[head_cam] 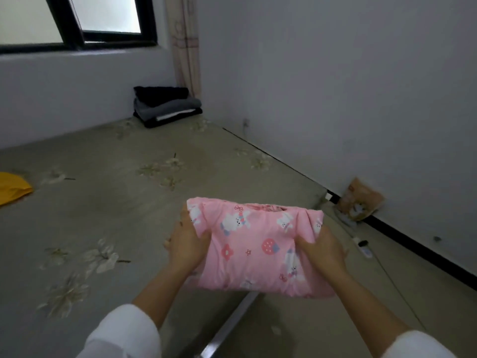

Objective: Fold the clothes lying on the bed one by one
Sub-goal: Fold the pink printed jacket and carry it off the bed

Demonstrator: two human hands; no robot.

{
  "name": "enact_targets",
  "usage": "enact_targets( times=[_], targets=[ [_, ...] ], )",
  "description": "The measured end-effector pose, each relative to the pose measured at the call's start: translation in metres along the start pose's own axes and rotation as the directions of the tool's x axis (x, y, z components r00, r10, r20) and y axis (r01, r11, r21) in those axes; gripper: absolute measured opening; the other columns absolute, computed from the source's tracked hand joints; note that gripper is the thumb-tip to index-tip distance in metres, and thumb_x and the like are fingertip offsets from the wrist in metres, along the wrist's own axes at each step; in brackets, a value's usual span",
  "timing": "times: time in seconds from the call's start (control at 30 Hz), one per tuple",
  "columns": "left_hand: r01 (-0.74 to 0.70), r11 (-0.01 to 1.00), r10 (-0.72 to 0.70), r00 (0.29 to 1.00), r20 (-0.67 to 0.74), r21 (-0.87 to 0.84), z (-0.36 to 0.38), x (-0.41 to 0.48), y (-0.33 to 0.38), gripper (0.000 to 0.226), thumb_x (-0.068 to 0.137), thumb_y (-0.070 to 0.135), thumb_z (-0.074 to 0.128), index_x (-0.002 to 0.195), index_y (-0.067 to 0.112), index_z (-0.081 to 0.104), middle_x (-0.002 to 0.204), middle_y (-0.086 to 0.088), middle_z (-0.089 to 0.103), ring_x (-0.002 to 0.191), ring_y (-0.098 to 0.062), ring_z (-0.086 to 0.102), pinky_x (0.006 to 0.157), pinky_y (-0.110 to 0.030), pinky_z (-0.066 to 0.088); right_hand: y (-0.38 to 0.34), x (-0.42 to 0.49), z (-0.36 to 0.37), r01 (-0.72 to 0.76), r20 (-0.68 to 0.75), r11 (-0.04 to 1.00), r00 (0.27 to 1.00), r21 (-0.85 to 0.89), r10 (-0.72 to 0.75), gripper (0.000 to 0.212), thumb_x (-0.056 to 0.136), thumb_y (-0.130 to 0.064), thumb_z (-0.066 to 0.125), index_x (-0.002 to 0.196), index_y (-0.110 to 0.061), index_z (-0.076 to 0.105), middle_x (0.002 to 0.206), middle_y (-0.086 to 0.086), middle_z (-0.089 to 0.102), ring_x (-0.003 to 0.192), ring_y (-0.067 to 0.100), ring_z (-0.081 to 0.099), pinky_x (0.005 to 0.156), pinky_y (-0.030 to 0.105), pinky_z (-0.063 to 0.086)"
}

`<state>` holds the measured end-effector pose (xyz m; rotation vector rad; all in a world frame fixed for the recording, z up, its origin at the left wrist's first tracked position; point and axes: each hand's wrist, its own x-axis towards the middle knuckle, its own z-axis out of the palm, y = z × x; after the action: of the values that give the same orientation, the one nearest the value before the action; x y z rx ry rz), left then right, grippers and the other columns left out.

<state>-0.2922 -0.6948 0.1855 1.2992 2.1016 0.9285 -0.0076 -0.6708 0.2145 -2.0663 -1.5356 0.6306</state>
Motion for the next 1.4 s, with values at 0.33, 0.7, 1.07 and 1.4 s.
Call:
enact_targets(
  times=[0.33,0.7,1.07,1.4],
  targets=[
    [-0.172,0.985,0.172,0.984,0.045,-0.007,0.150,0.038,0.179,0.089,0.084,0.032,0.065,0.152,0.022,0.008,0.148,-0.014,0.037,0.130,-0.037,0.041,0.106,-0.051,0.027,0.102,0.142,-0.143,0.031,-0.086,0.998,0.996,-0.060,-0.036,0.052,0.078,-0.052,0.063,0.113,-0.014,0.050,0.109,0.010,0.063,0.104,0.033,0.057,0.094,0.042,0.040],
    [-0.263,0.965,0.261,0.963,0.064,0.026,0.302,0.186,0.311,0.091,0.081,0.037,0.065,0.150,0.031,0.005,0.146,-0.013,0.041,0.128,-0.037,0.044,0.106,-0.061,0.028,0.151,0.365,-0.197,0.045,-0.184,0.994,0.981,-0.104,-0.063,0.059,0.082,-0.047,0.064,0.128,-0.014,0.048,0.123,0.009,0.059,0.116,0.030,0.054,0.094,0.036,0.030],
    [-0.321,0.947,0.321,0.947,0.026,0.026,0.426,0.339,0.462,0.086,0.081,0.031,0.068,0.148,0.025,0.015,0.139,-0.010,0.049,0.119,-0.035,0.051,0.095,-0.047,0.041,0.156,0.614,-0.259,0.022,-0.181,0.983,0.982,-0.184,-0.056,0.042,0.084,-0.051,0.060,0.097,-0.016,0.042,0.103,0.008,0.062,0.099,0.030,0.058,0.082,0.037,0.025],
    [-0.175,0.984,0.176,0.974,-0.146,0.021,0.523,0.476,0.527,0.086,0.079,0.040,0.067,0.146,0.031,0.012,0.139,-0.012,0.047,0.118,-0.039,0.052,0.096,-0.058,0.040,0.139,0.839,-0.240,0.165,-0.164,0.963,0.966,-0.216,-0.202,0.045,0.085,-0.053,0.057,0.105,-0.013,0.051,0.102,0.005,0.063,0.098,0.027,0.059,0.091,0.039,0.033]
  ],
)
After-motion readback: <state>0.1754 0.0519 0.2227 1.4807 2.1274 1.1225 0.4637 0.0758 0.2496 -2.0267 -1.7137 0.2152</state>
